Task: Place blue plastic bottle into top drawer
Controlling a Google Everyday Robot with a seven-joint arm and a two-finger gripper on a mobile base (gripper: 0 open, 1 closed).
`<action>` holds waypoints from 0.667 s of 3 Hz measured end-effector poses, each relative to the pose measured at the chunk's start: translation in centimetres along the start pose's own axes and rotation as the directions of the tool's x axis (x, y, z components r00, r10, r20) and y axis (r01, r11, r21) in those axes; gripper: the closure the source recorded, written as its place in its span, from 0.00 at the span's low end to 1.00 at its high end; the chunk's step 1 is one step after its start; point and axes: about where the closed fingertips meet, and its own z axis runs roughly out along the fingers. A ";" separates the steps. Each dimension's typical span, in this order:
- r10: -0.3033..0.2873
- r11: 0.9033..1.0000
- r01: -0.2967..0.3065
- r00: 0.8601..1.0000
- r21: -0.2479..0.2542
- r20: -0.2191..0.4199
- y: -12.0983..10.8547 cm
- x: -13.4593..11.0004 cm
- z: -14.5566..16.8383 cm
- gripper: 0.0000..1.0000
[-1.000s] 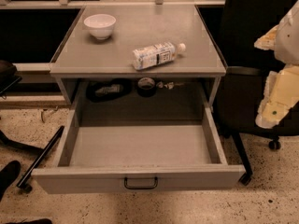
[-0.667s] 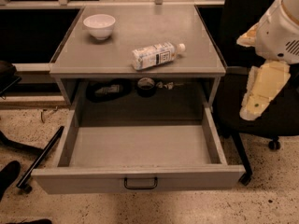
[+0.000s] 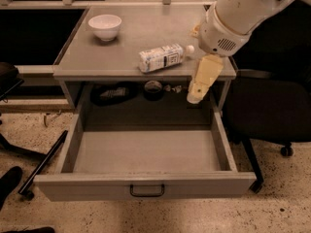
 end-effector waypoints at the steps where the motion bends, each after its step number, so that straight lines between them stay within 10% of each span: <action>1: 0.000 1.000 0.000 1.000 0.000 0.000 0.0 0.0 0.0 0.00; 2: -0.001 1.000 0.001 1.000 0.008 0.027 -1.2 -0.1 0.5 0.00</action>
Offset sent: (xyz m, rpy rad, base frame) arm 0.0312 0.0027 -0.0008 0.0615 -0.0213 0.0114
